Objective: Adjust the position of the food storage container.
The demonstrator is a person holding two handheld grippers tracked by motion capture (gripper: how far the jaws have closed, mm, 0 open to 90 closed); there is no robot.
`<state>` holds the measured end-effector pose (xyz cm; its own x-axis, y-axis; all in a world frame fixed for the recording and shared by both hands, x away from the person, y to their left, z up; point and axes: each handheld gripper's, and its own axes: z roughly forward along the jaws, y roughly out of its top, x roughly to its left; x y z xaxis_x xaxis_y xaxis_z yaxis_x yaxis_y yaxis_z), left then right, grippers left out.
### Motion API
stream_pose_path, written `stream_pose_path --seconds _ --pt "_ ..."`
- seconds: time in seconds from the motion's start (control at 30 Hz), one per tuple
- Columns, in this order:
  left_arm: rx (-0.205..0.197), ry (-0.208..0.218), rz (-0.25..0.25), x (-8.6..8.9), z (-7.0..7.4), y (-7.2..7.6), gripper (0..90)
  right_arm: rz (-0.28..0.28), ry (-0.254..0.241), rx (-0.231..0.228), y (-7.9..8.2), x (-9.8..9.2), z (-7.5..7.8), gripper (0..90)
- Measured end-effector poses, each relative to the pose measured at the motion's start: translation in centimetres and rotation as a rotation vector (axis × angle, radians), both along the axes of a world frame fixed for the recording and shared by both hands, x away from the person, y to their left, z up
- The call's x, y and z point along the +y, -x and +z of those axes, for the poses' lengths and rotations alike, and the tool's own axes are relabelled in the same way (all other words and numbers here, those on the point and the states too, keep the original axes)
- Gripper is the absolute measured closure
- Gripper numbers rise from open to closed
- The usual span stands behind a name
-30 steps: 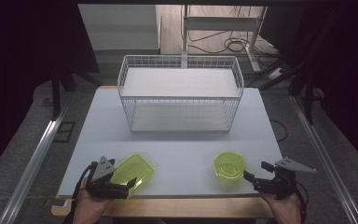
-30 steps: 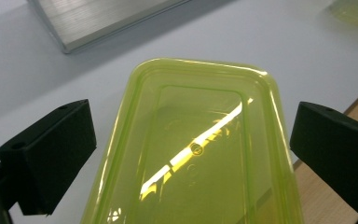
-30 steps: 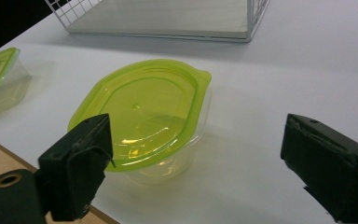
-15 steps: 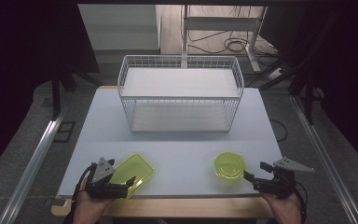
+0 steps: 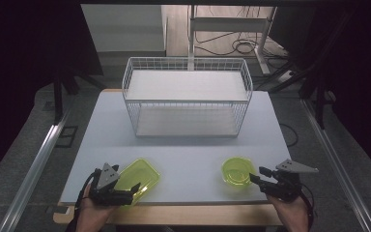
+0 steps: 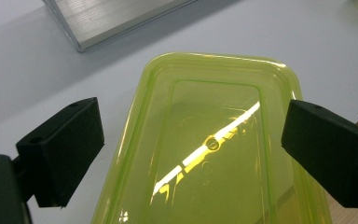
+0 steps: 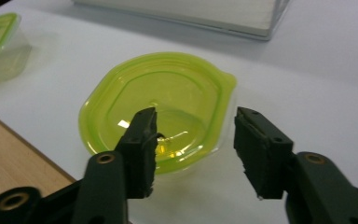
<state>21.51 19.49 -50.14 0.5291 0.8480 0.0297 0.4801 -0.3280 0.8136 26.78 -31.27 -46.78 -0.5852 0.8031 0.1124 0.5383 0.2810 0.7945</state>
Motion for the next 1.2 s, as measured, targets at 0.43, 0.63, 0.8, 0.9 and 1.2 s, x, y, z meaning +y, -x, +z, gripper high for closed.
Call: stream_pose_path --seconds 0.43,0.63,0.8,0.9,1.2 --pt "0.007 0.007 0.009 0.1 0.0 -0.1 7.0 0.125 0.082 -0.008 -0.7 3.8 0.7 84.2" --pt "0.009 0.005 0.011 0.1 0.0 -0.1 7.2 0.169 0.077 0.017 -1.4 5.6 0.8 89.4" --pt "0.009 0.003 0.012 0.1 0.0 -0.1 7.3 0.218 0.089 0.027 -1.8 7.2 0.7 89.3" --pt "0.006 0.003 0.011 0.1 0.0 -0.1 7.4 0.249 0.087 0.025 -1.8 8.2 0.7 89.3" --pt "0.005 0.003 0.012 0.1 0.0 -0.1 7.4 0.285 0.097 0.045 -1.9 10.1 -0.1 89.4"
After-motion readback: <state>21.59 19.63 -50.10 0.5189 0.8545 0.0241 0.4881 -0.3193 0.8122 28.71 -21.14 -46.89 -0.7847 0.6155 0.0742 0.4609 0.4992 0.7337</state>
